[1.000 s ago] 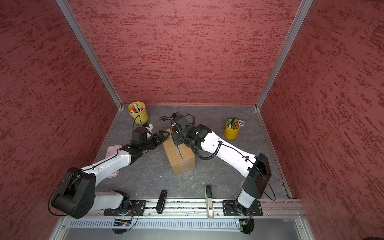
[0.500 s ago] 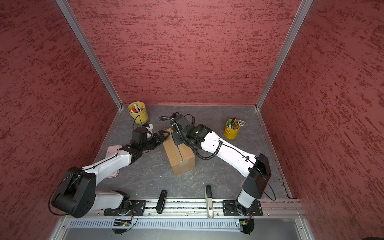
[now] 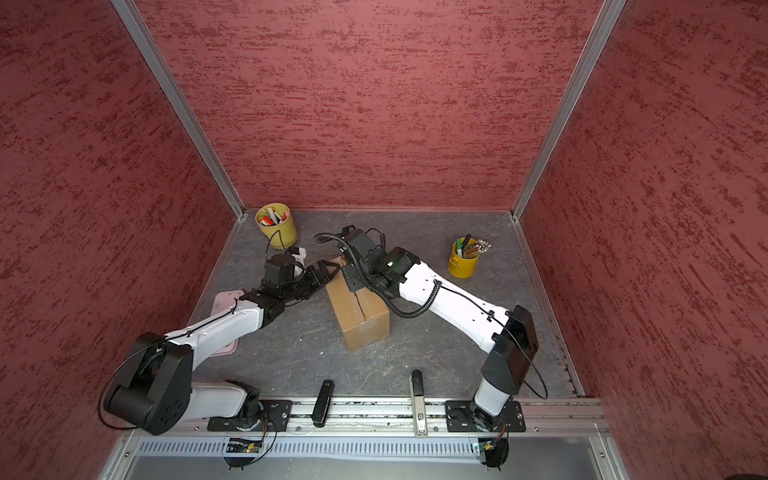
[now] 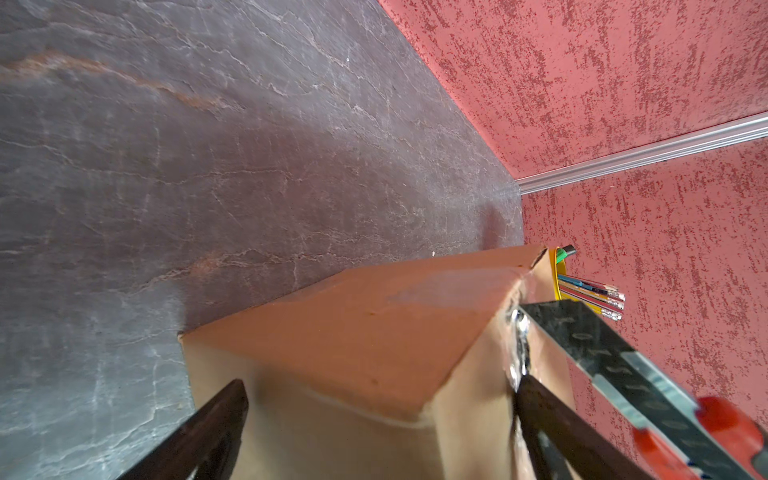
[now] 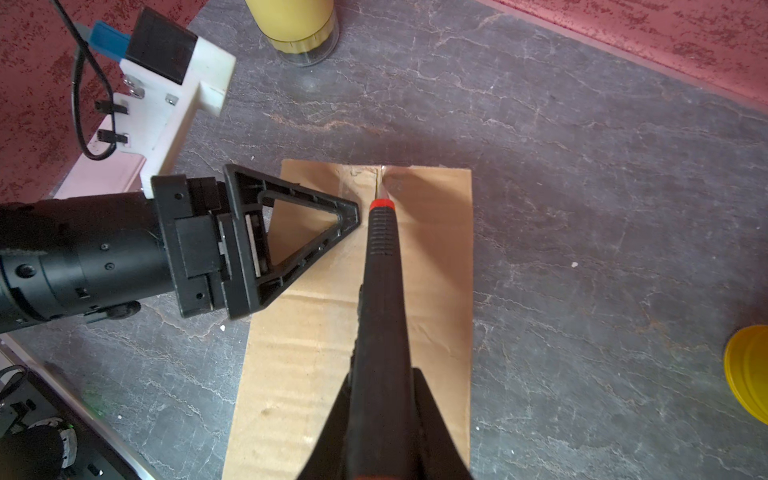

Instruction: Unpack the express box

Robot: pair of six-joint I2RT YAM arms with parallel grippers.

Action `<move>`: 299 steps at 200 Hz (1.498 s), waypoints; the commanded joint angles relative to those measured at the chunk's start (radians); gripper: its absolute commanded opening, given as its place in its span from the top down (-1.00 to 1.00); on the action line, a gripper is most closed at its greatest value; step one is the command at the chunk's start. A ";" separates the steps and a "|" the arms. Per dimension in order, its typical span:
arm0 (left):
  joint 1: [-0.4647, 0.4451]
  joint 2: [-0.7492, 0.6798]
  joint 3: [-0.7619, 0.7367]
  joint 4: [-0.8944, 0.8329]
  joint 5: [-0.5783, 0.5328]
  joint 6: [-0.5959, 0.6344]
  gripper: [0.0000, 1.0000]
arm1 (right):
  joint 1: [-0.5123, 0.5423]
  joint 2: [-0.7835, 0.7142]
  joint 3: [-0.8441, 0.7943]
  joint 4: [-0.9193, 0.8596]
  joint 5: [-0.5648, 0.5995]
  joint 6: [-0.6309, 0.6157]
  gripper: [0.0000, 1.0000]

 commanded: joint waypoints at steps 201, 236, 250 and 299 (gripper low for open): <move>0.007 0.028 -0.024 -0.047 -0.012 -0.004 -0.99 | 0.022 0.028 0.050 -0.072 0.015 -0.005 1.00; 0.007 0.032 -0.024 -0.041 -0.013 -0.010 -0.99 | 0.025 0.035 0.054 -0.084 0.014 -0.003 1.00; 0.007 0.032 -0.023 -0.039 -0.012 -0.011 -0.99 | 0.025 0.039 0.059 -0.089 0.014 -0.002 1.00; 0.007 0.034 -0.023 -0.037 -0.012 -0.013 -0.99 | 0.028 0.051 0.073 -0.100 0.015 0.001 1.00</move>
